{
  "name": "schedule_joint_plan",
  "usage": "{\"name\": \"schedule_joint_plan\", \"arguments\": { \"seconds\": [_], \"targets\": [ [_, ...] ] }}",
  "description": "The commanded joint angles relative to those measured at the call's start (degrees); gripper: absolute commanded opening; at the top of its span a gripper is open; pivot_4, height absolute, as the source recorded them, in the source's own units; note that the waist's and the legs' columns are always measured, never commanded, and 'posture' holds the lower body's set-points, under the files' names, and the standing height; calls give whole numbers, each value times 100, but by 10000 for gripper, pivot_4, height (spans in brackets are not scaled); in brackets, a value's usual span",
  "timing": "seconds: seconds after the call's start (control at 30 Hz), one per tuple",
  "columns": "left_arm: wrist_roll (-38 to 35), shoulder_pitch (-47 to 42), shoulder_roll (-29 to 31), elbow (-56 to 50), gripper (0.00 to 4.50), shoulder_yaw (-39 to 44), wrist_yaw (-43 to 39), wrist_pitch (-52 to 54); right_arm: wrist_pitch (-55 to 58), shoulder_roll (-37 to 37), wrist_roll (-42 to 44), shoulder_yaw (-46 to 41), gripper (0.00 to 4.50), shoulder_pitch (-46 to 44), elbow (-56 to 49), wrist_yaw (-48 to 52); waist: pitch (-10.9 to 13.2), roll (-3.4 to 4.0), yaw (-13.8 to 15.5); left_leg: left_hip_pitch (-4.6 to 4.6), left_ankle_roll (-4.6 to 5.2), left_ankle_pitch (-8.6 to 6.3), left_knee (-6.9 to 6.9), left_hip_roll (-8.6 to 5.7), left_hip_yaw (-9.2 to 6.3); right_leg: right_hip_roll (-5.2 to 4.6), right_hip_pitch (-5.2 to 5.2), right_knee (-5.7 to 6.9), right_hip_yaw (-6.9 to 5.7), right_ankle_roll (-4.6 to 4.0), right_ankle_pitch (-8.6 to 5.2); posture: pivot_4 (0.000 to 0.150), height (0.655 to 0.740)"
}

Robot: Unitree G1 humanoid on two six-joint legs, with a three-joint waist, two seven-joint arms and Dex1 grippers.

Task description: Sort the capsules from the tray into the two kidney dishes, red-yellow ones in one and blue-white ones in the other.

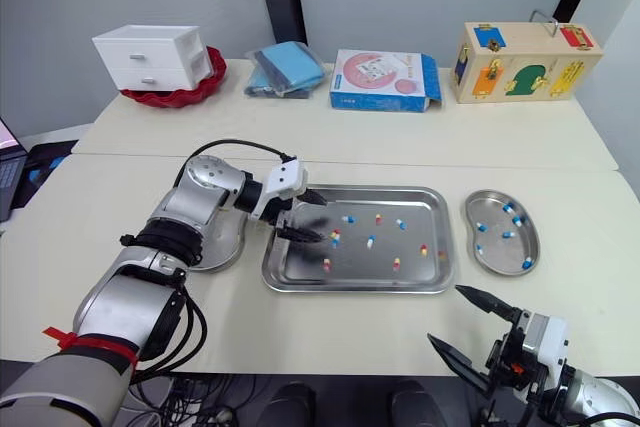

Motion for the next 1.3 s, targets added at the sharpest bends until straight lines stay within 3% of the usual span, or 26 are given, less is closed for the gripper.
{"name": "schedule_joint_plan", "arguments": {
  "seconds": [0.03, 0.33, 0.57, 0.73, 1.13, 1.23, 1.3],
  "targets": [
    [-29, -45, 69, -80, 44601, 83, 3, -178, -91, -22, 43, -8, 45000, 17, -208, -34, 0, 0, 0, 0, 0, 0, 0, 0, 0, 0, 0, 0, 0, 0, 0, 1500, 7400],
    [-279, 109, 87, -299, 44601, 240, -147, -69, -33, -73, 57, -41, 45000, 67, -267, -73, 0, 0, 0, 0, 0, 0, 0, 0, 0, 0, 0, 0, 0, 0, 0, 1500, 7400],
    [-833, 1306, 767, -2386, 44601, 281, -762, 676, 29, -173, 115, -72, 45000, 133, -378, -113, -1, 5, -47, 3, 0, 0, -2, 4, 1, 1, 1, 1, 3, 0, 0, 1500, 7400],
    [-939, 1940, 941, -3366, 44601, 184, -658, 1143, 52, -166, 102, -9, 45000, 129, -376, -119, -1, 4, 27, 8, 0, 0, 5, 4, -1, 0, 10, 1, 0, 0, 0, 1500, 7400],
    [-787, 1823, 600, -3230, 44601, -33, -176, 1258, 43, -127, 56, 78, 45000, 68, -372, -201, -2, 5, 14, 11, 0, 0, 9, 2, -4, 0, 15, 0, -1, 2, 1, 1500, 7400],
    [-727, 1733, 508, -3057, 36002, -111, -77, 1173, 31, -110, 32, 108, 45000, 86, -396, -252, -2, 5, 12, 11, 0, 0, 9, 1, -4, 0, 15, 1, -1, 2, 1, 1500, 7400],
    [-682, 1673, 429, -2940, 36002, -126, 21, 1119, 22, -105, 26, 116, 45000, 95, -408, -285, -1, 4, 11, 10, 0, 0, 9, 1, -4, 0, 15, 0, -1, 2, 1, 1500, 7400]
  ]
}}
